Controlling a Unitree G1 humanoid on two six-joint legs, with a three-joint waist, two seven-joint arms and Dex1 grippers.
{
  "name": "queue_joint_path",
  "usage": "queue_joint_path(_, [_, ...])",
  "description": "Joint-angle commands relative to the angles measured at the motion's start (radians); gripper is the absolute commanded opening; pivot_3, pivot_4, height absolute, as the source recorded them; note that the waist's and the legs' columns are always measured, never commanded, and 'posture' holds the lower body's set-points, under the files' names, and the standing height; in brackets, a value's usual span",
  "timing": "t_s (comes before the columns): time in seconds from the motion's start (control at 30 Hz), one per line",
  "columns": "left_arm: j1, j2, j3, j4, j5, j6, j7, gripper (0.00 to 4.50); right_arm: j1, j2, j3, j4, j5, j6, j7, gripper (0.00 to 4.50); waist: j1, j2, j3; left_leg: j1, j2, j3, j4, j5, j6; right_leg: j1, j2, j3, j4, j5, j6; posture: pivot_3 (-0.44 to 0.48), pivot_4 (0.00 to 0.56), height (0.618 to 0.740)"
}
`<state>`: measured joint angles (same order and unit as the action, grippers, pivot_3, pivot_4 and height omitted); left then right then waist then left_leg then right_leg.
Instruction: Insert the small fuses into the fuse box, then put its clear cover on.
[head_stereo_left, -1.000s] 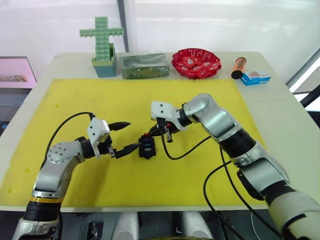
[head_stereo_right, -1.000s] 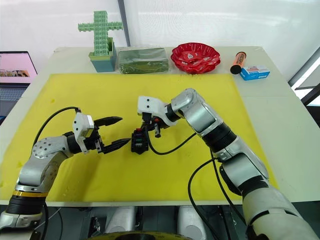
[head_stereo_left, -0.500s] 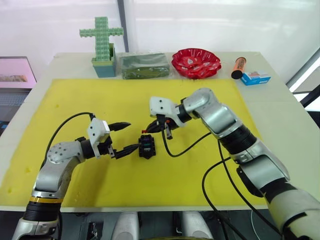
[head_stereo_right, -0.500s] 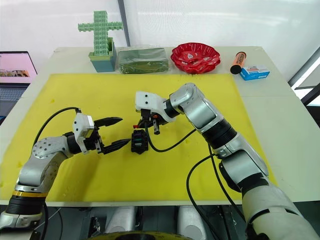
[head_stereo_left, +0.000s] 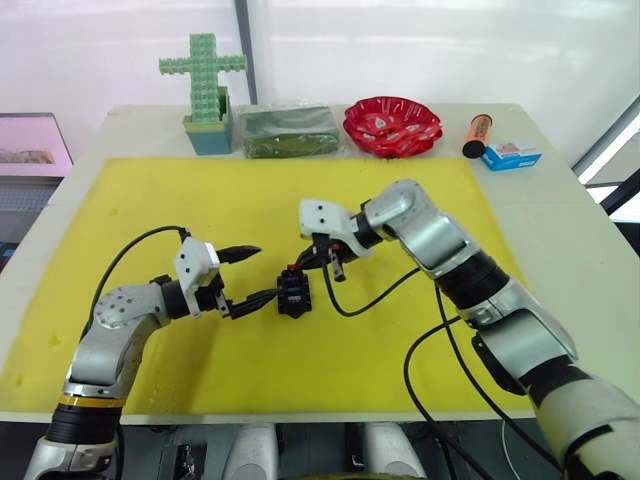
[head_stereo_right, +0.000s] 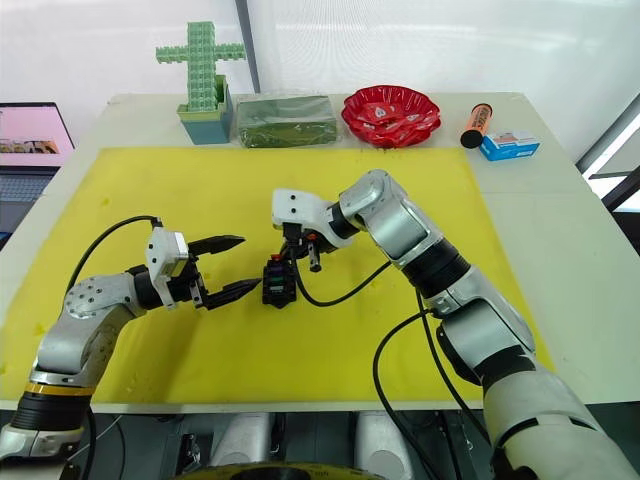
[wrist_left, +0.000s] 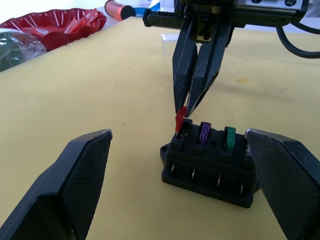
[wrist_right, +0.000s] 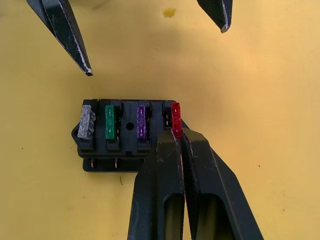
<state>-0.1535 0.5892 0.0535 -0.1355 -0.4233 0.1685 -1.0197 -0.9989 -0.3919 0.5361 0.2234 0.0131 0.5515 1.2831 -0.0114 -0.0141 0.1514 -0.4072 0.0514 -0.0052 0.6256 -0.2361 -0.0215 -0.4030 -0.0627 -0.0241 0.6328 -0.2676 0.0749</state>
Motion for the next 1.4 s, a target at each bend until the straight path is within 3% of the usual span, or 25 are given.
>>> queue_joint_path(0.03, [0.001,0.012,0.014,-0.026,0.001,-0.017,0.004,4.5,-0.021,0.007,-0.008,-0.007,-0.002,-0.005,0.005,0.02,0.0,0.0,0.0,0.0,0.0,0.0,0.0,0.0,0.0,0.0,0.0,0.0,0.0,0.0,0.0,0.0,0.15,0.74])
queue_joint_path(1.4, [-0.015,0.021,0.005,-0.053,0.0,0.005,0.027,4.5,-0.016,0.015,0.011,0.009,-0.036,0.003,0.024,0.02,0.0,0.0,0.0,0.0,0.0,0.0,0.0,0.0,0.0,0.0,0.0,0.0,0.0,0.0,0.0,0.0,0.15,0.74])
